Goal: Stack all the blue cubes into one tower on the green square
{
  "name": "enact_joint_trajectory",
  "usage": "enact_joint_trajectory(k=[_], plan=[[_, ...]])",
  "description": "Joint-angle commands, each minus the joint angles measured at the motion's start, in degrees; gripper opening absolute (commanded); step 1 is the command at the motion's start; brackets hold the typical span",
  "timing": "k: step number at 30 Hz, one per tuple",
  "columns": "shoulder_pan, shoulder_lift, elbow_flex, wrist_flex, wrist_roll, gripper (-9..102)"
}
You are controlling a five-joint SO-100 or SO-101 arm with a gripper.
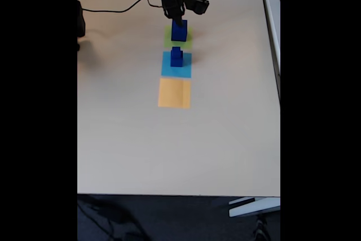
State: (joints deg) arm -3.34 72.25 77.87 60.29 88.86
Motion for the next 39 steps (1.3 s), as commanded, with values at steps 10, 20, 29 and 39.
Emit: enact_joint_trajectory(k=[10, 20, 29, 39], plan=[[-1.1, 3.6, -7.1, -1.6, -2.5, 10], [1.1, 3.8, -19.7, -1.0, -8.3, 10], [6.4, 6.4, -12.8, -0.4, -11.3, 21], [10.2, 10.0, -0.8, -0.4, -12.1, 23]])
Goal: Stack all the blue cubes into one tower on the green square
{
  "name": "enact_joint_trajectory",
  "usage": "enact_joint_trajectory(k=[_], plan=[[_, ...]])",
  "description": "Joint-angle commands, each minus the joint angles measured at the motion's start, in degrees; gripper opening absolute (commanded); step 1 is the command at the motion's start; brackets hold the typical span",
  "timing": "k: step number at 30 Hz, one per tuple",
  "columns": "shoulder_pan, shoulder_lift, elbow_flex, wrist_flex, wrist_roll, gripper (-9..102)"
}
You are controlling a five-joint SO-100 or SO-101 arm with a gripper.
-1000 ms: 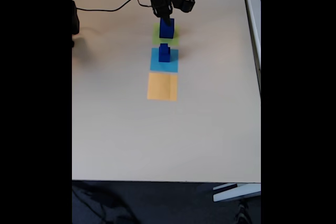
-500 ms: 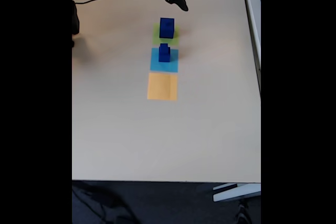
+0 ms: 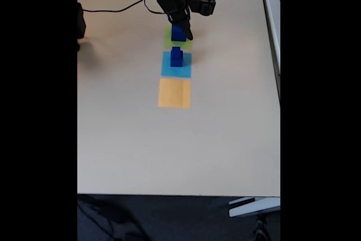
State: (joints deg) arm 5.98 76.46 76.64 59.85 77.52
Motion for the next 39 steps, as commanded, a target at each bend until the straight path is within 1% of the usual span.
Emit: enact_joint_trajectory(k=[1, 7, 14, 39], plan=[[1.2, 5.9, 1.1, 0.1, -1.1, 23], [2.8, 6.2, 4.3, -0.3, -2.7, 23], [4.6, 6.5, 4.0, 0.0, -5.7, 23], [6.5, 5.2, 7.6, -1.1, -7.6, 22]])
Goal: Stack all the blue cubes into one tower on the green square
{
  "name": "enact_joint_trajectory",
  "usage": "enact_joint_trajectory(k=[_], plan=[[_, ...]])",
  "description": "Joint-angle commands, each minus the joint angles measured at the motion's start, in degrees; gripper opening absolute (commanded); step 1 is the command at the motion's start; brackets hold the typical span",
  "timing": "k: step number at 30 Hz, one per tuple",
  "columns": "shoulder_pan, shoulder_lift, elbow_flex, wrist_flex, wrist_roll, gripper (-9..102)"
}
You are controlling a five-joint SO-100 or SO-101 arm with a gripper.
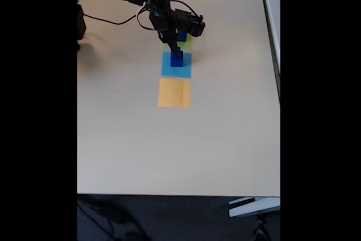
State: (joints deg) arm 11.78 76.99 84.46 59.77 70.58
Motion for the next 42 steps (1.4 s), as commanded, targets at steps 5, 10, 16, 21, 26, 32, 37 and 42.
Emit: enact_joint_trajectory(k=[5, 10, 16, 21, 26, 32, 37, 42], plan=[[1.3, 3.8, -0.2, -1.1, -1.4, 21], [1.8, 3.0, -0.2, -1.7, -2.1, 21], [2.1, 1.9, -0.3, -2.6, -2.6, 21], [1.7, 1.2, -0.4, -3.1, -2.5, 20], [1.4, 0.4, -0.4, -3.9, -2.3, 20], [1.2, -0.9, -0.4, -5.1, -2.0, 20], [0.8, -1.5, -0.4, -5.2, -1.2, 20], [0.8, -1.1, -0.4, -5.1, -1.4, 14]])
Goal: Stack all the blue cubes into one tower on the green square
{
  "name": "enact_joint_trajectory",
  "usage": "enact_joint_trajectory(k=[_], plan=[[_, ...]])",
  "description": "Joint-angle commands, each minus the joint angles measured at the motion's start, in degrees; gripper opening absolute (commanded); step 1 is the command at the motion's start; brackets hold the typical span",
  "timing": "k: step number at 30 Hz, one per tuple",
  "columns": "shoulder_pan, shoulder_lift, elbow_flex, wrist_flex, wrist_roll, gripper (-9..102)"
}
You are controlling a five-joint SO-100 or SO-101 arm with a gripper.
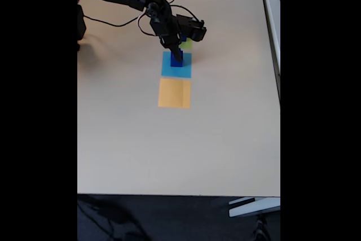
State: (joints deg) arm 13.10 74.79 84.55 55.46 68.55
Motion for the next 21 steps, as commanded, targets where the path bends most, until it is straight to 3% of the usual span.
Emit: enact_joint_trajectory(k=[1, 13, 21], plan=[[-0.5, 1.1, -0.5, -0.8, 0.6, 13], [-0.2, 1.8, -0.5, -0.6, 0.1, 4], [2.5, 1.6, -10.8, 6.9, -3.1, 4]])
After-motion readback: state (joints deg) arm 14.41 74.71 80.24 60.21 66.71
